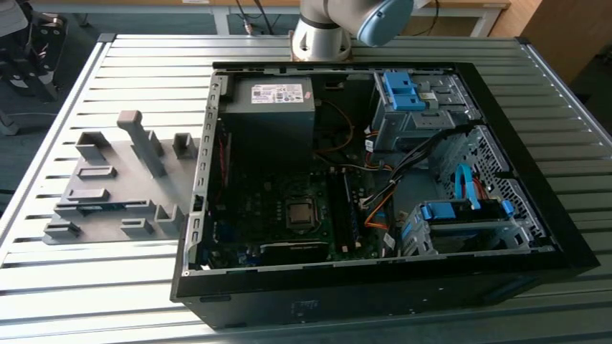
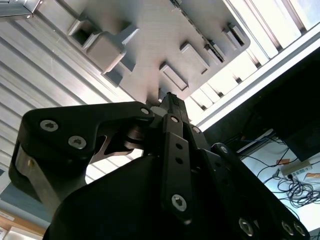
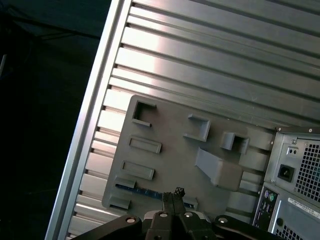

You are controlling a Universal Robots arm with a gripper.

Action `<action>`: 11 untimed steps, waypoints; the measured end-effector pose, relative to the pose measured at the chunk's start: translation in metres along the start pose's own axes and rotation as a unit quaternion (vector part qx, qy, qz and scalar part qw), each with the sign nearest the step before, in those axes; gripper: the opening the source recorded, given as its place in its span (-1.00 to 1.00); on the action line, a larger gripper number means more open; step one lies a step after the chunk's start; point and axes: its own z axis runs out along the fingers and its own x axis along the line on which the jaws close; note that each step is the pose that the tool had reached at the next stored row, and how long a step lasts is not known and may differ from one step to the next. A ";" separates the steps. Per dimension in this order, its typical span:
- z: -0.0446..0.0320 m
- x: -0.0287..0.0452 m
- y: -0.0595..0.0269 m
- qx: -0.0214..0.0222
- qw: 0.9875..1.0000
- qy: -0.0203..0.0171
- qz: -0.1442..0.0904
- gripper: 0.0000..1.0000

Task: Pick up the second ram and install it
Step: 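Pick up the second ram and move it above second insertion slot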

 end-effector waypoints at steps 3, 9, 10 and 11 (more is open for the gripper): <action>0.0001 0.0001 -0.0004 0.000 1.000 0.000 -0.011 -0.79; 0.0003 0.0004 -0.0012 -0.001 0.999 0.001 -0.037 -0.79; 0.0004 0.0005 -0.0013 -0.001 0.999 0.001 -0.041 -0.79; 0.0004 0.0006 -0.0015 -0.001 0.999 0.001 -0.046 -0.79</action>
